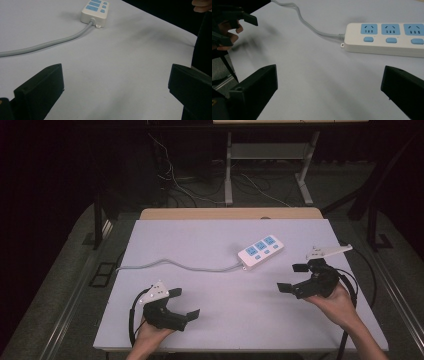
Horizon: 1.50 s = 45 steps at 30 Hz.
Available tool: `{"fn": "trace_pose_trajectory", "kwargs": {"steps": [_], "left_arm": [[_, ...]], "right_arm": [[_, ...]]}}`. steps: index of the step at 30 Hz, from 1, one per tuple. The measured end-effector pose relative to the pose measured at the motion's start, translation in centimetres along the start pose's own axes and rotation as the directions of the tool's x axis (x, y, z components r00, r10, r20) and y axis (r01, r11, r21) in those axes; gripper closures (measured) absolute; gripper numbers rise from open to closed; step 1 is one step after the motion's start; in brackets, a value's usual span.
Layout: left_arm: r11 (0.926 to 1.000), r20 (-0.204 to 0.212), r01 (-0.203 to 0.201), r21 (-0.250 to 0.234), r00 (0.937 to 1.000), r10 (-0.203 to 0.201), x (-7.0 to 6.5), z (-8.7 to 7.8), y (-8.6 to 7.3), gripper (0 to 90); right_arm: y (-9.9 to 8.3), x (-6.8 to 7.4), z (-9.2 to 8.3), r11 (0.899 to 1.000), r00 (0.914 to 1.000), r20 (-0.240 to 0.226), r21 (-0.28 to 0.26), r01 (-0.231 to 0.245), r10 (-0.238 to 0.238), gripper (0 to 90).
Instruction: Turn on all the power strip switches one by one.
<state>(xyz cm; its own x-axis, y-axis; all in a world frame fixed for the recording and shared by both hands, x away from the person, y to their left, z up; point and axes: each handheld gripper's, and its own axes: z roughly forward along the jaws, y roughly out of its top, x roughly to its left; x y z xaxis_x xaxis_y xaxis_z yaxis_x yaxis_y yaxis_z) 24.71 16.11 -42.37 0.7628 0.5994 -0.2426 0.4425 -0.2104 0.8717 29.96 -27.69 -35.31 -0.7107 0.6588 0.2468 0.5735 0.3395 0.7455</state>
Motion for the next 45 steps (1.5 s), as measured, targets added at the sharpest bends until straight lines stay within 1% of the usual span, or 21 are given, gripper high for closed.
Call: {"fn": "trace_pose_trajectory", "kwargs": {"steps": [9, 15, 19, 23, 30, 37, 38, 42, 45], "left_arm": [[1.0, -0.014, 0.002, -0.007, 0.9999, -0.002, 0.4, 0.0, 0.0, 0.0], [0.9999, -0.018, -0.006, -0.009, 0.9998, 0.006, 0.5, 0.2, 0.1, 0.0], [1.0, -0.013, -0.006, -0.008, 0.9999, 0.005, 0.5, 0.2, 0.1, 0.0], [1.0, -0.011, -0.002, -0.006, 0.9999, 0.002, 0.5, 0.2, 0.1, 0.0], [1.0, -0.005, -0.005, -0.003, 1.0, 0.005, 0.5, 0.2, 0.1, 0.0], [1.0, -0.007, -0.002, -0.006, 1.0, 0.002, 0.6, 0.2, 0.1, 0.0], [1.0, -0.009, -0.003, -0.007, 1.0, 0.003, 0.6, 0.1, 0.1, 0.0], [0.9999, -0.01, -0.004, -0.01, 0.9999, 0.004, 0.6, 0.1, 0.1, 0.0], [0.9999, -0.011, -0.003, -0.01, 0.9999, 0.003, 0.6, 0.1, 0.1, 0.0]], "right_arm": [[1.1, -0.5, 0.5, 1.0, 1.0, -0.003, 0.011, 0.006, -0.006, 0.7], [1.9, -0.8, 0.8, 1.0, 0.9999, -0.01, 0.019, 0.009, -0.009, 0.7], [2.5, -0.9, 1.0, 1.0, 0.9999, -0.013, 0.017, 0.007, -0.007, 0.7], [3.1, -1.1, 1.1, 1.0, 0.9999, -0.007, 0.024, 0.013, -0.013, 0.7], [3.8, -1.5, 1.3, 1.0, 0.9999, -0.003, 0.02, 0.016, -0.016, 0.7], [4.8, -1.9, 1.9, 1.0, 1.0, -0.003, 0.023, 0.009, -0.009, 0.7], [5.1, -2.0, 2.2, 1.0, 1.0, -0.002, 0.026, 0.006, -0.006, 0.7], [5.4, -2.3, 2.7, 0.999, 1.0, 0.008, 0.036, 0.003, -0.003, 0.7], [5.4, -2.6, 3.0, 0.999, 0.9999, 0.008, 0.032, -0.014, 0.013, 0.7]]}}
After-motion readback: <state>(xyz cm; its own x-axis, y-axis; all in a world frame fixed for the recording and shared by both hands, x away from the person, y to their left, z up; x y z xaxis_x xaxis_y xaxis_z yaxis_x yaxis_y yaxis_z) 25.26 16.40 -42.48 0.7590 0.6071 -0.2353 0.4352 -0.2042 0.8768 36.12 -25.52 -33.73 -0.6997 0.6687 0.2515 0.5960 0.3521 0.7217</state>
